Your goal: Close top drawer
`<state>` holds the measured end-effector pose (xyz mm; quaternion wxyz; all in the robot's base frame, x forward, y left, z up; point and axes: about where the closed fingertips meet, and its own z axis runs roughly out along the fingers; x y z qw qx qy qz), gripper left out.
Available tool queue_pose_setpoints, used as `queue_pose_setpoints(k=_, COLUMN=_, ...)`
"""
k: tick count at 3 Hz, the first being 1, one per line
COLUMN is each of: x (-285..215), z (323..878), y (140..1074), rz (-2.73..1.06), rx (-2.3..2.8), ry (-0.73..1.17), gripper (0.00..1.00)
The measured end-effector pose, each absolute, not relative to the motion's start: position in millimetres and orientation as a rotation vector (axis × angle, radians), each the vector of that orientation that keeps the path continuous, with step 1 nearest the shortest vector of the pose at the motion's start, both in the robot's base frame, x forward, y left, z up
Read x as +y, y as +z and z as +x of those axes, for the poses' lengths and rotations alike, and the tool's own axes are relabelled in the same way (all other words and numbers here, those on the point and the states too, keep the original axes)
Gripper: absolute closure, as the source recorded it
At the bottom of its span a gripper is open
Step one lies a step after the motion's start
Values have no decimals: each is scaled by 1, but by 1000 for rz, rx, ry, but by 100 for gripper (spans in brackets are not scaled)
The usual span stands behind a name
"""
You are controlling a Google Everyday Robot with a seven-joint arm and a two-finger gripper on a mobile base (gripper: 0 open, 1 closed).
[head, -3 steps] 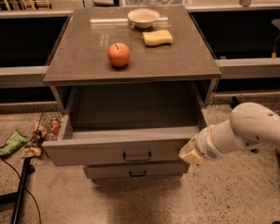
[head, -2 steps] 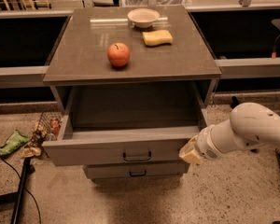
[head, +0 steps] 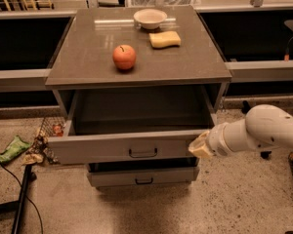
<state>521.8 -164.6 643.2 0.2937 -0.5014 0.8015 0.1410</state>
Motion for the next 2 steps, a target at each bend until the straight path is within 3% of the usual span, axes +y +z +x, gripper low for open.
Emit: queue_pose_setpoints(k=2, x=-172, z=572, y=640, rz=-1288, rx=2054, ry=373, gripper=100)
